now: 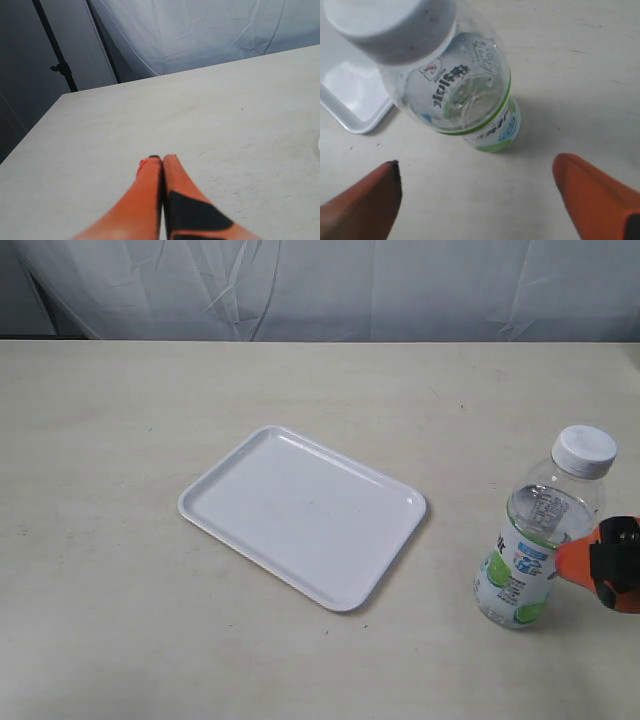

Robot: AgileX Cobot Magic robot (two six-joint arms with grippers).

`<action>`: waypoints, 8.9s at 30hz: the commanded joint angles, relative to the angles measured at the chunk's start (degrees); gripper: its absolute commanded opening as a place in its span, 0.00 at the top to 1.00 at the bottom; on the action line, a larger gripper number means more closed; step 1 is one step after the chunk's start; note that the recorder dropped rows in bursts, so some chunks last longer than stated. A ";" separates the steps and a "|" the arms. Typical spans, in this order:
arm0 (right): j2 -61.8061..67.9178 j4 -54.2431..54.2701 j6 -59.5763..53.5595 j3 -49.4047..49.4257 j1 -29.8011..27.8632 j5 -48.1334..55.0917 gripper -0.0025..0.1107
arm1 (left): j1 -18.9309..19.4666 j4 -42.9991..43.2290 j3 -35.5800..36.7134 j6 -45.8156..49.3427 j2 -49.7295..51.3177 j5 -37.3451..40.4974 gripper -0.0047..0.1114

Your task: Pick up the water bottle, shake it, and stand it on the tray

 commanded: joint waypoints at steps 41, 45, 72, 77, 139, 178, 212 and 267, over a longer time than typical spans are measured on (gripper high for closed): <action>25.73 -1.68 -1.44 0.24 10.20 -29.36 0.25 | 0.05 -0.21 0.13 -0.47 -0.24 -0.75 0.96; 28.74 -2.94 -1.44 0.24 10.20 -32.89 0.25 | 0.05 -0.21 0.13 -0.47 -0.24 -0.75 0.96; 11.51 -1.00 -1.97 0.24 21.83 -27.08 0.98 | 0.05 -0.21 0.13 -0.47 -0.24 -0.75 0.96; 3.17 -11.81 0.59 0.12 27.37 -31.59 0.98 | 0.05 -0.21 0.13 -0.47 -0.24 -0.75 0.96; 18.94 -42.04 40.00 -20.74 49.10 -4.34 0.98 | 0.05 -0.21 0.13 -0.47 -0.24 -0.75 0.96; 20.88 -41.20 30.48 -21.70 49.37 -7.90 0.98 | 0.05 -0.21 0.13 -0.47 -0.24 -0.75 0.96; 18.21 -54.28 46.16 -29.31 51.83 -7.74 0.98 | 0.05 -0.21 0.13 -0.47 -0.24 -0.75 0.96; 55.46 -57.85 48.84 -23.18 26.85 -73.87 0.98 | 0.05 -0.21 0.13 -0.47 -0.24 -0.75 0.96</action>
